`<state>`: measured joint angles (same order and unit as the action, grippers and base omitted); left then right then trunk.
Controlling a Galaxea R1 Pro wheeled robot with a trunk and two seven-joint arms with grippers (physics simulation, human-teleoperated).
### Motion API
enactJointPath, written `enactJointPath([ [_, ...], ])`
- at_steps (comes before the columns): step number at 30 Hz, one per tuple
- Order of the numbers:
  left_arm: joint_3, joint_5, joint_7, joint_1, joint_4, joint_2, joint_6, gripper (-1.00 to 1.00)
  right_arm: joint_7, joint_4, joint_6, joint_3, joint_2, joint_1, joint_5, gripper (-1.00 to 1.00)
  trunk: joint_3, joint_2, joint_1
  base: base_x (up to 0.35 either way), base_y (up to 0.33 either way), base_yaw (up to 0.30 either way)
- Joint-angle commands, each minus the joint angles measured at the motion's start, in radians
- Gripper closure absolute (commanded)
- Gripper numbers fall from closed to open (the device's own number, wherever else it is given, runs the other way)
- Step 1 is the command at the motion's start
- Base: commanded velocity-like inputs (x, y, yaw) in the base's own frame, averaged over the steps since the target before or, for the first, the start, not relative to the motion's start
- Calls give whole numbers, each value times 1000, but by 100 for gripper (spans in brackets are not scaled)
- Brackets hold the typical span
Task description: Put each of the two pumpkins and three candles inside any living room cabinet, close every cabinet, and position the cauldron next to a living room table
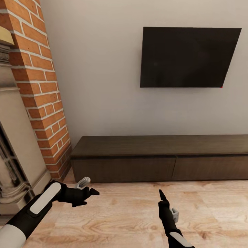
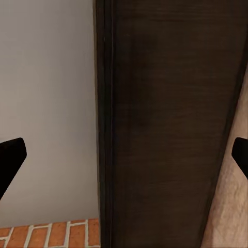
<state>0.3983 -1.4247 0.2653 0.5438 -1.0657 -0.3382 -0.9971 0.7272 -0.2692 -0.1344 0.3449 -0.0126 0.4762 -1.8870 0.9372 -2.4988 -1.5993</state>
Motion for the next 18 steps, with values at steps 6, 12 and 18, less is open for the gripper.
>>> enactJointPath([
  [6,2,-15,-32,1,4,-10,0,-100,3,1,-7,8,0,1,-8,-100,1,0,0,234,0,0],
  [12,2,-16,-35,1,4,-11,0,-100,3,1,-7,9,0,1,-7,-100,1,0,0,237,0,0],
  [18,2,-16,-36,1,4,-12,0,-100,3,1,-7,9,1,1,-8,-100,1,0,0,323,0,0],
])
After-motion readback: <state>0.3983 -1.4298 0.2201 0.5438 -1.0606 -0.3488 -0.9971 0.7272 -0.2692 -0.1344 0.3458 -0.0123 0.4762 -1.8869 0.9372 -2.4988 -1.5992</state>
